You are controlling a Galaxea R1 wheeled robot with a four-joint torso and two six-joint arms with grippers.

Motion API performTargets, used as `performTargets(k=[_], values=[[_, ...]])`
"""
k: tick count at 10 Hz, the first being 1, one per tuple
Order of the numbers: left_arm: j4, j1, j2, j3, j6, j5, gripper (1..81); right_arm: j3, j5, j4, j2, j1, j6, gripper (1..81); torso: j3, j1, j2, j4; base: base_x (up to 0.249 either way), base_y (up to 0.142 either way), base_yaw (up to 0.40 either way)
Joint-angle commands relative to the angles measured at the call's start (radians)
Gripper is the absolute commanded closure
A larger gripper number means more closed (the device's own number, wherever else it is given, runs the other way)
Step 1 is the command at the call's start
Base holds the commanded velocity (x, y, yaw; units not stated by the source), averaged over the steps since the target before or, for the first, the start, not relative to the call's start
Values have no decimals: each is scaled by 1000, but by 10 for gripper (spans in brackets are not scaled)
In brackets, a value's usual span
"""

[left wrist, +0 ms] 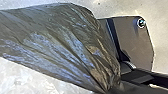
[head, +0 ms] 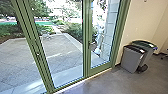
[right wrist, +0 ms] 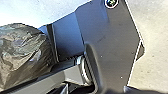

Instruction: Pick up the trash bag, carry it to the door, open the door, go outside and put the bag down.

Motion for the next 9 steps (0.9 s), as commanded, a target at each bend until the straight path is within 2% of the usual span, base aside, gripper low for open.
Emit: performTargets(k=[1, 9], values=[[6, -47, 3, 3, 11, 65, 811, 0, -62, -7, -2, 37, -4, 10, 0, 0, 0, 0, 192, -118, 0], [5, -47, 3, 3, 14, 65, 811, -5, -61, -6, -2, 37, -4, 10, 0, 0, 0, 0, 192, -109, 0]])
